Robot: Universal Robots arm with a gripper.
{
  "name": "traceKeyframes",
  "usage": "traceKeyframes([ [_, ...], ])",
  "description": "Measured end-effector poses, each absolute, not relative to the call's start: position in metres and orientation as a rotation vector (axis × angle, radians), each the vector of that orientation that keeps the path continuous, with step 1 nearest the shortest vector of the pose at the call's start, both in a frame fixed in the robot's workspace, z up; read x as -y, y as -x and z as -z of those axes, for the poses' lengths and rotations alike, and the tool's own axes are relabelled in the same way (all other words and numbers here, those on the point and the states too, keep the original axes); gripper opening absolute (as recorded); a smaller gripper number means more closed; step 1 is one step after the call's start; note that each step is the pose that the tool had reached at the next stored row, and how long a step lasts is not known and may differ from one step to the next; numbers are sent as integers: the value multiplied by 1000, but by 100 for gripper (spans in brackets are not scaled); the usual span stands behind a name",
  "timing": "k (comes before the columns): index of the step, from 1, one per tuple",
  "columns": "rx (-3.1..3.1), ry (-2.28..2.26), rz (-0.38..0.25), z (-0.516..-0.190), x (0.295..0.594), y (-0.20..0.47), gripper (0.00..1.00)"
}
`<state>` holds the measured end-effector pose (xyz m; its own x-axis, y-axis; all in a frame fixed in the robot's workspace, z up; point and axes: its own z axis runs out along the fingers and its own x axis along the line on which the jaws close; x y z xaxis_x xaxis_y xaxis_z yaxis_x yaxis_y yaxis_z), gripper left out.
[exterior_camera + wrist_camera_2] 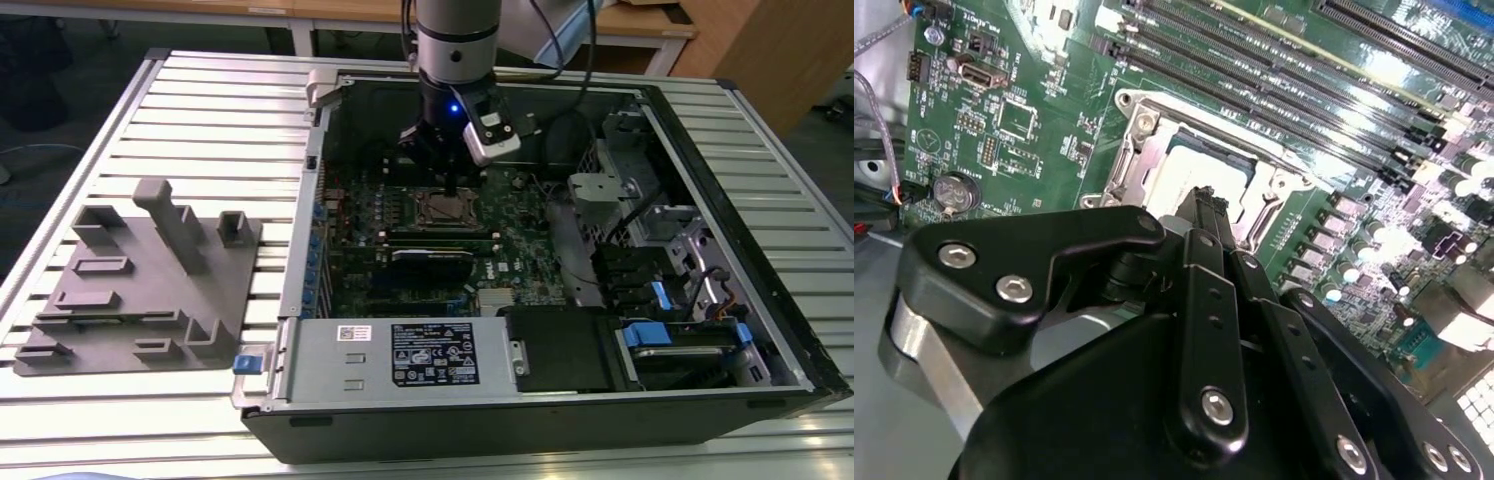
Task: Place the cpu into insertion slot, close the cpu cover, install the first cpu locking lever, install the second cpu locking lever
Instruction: 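Install the second cpu locking lever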
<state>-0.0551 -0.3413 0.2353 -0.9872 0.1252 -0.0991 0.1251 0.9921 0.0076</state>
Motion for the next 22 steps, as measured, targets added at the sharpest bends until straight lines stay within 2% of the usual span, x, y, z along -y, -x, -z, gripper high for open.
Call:
traceKeyframes([
  [11, -3036, -191, -8, -235, 358, 55, 11],
  [22, -3061, -193, -6, -235, 360, 55, 11],
])
